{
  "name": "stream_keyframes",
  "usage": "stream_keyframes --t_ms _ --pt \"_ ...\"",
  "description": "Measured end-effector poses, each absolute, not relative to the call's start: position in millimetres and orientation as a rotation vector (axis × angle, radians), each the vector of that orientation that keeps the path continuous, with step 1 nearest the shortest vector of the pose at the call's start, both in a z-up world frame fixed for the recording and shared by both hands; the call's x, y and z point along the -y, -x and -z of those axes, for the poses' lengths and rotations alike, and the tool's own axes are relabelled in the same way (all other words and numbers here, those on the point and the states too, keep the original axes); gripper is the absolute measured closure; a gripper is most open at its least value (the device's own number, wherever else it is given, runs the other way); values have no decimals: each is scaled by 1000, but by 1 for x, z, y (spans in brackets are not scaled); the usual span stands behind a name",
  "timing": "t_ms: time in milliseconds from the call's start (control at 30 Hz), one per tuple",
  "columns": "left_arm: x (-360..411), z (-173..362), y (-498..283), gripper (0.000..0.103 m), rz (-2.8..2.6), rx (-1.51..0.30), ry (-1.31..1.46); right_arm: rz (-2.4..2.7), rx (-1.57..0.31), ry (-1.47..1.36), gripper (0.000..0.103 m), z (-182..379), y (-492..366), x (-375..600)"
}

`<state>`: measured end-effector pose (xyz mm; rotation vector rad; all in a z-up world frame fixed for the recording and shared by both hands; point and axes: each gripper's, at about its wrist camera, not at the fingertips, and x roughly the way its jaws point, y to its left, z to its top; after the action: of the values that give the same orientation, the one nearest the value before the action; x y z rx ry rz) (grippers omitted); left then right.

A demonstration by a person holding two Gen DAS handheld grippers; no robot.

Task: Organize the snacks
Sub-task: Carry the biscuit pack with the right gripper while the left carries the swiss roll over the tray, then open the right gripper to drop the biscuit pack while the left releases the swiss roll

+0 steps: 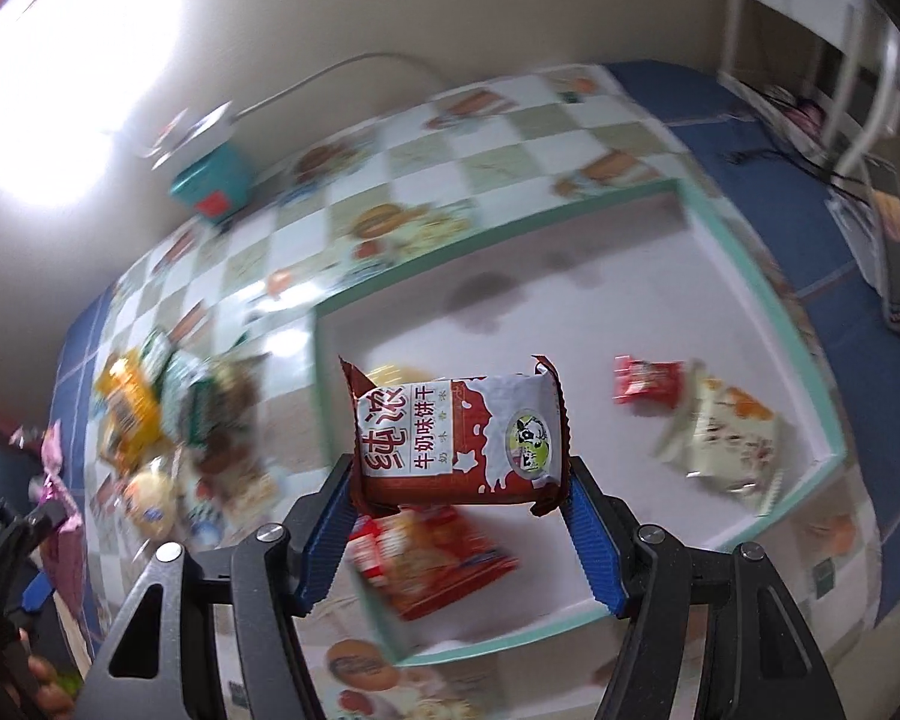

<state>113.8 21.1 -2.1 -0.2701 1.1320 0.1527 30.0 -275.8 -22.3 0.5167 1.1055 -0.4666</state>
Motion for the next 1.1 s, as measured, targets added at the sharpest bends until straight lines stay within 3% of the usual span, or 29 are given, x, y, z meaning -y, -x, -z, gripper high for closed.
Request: stream_keyframes --t_ms 567,1100 --pt "204 -9 -105 23 265 -1064 -88 687 -1118 -546 34 41 -7 364" --pt "269 31 -124 22 360 -1089 -152 737 -1119 -512 33 53 -28 402"
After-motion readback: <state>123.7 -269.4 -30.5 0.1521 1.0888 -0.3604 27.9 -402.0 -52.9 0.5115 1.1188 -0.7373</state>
